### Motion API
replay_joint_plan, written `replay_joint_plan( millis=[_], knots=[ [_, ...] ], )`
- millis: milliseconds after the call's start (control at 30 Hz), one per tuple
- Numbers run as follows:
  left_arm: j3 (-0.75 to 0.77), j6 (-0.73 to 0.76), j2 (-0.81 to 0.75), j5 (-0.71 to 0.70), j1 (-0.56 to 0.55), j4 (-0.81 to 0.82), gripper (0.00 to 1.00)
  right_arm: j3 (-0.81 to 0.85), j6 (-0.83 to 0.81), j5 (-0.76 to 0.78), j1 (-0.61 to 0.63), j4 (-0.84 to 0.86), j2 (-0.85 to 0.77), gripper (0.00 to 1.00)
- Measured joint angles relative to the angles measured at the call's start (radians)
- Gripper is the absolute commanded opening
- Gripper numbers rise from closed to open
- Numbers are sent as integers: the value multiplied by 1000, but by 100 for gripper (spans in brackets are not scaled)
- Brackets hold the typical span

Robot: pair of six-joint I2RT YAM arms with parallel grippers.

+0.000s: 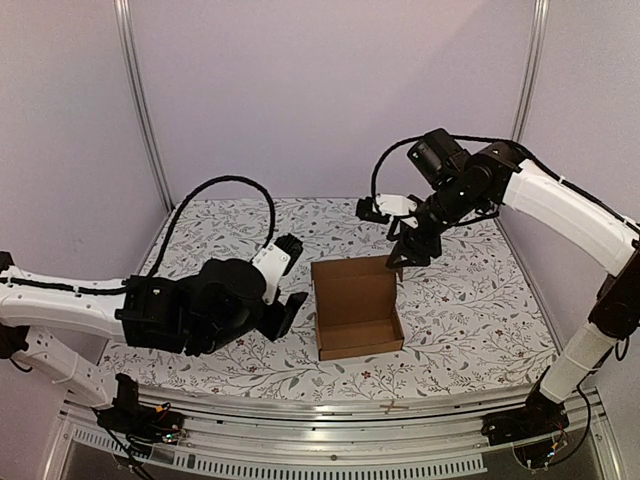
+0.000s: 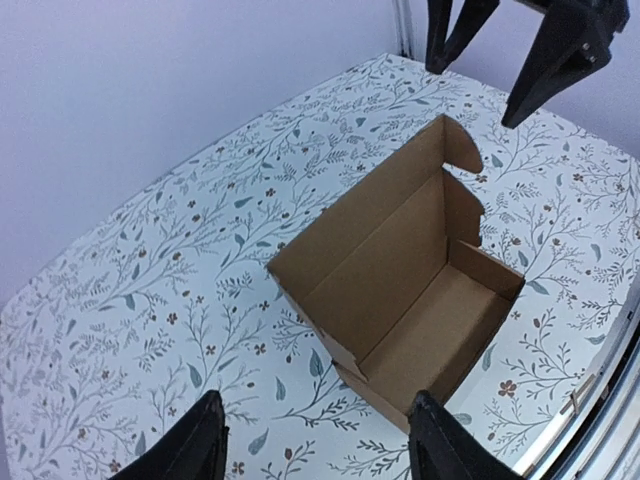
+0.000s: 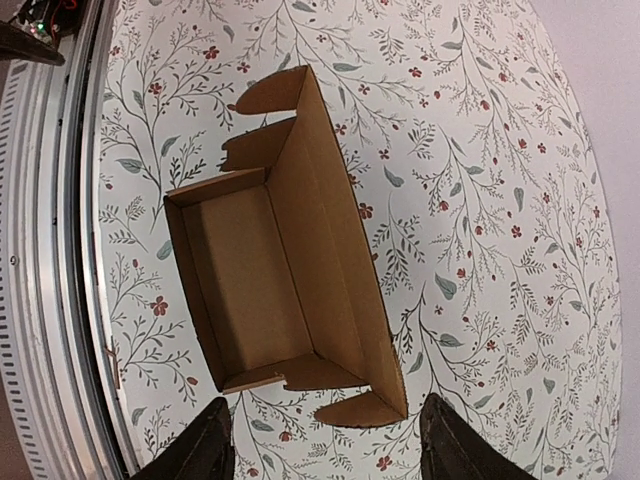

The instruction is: Fold the paper box

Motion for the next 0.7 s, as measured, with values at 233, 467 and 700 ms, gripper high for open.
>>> replay_joint_plan(
  millis=[233, 467, 700],
  knots=[
    [-314, -301, -161, -18, -8, 48, 55, 125, -27, 112, 71, -13, 174, 62],
    [-399, -453, -216, -15, -52, 90, 55, 162, -51, 182, 76, -19, 283, 32],
    [-416, -432, -138, -42, -60, 192, 57, 209, -71, 199, 76, -73, 329, 0]
  ],
)
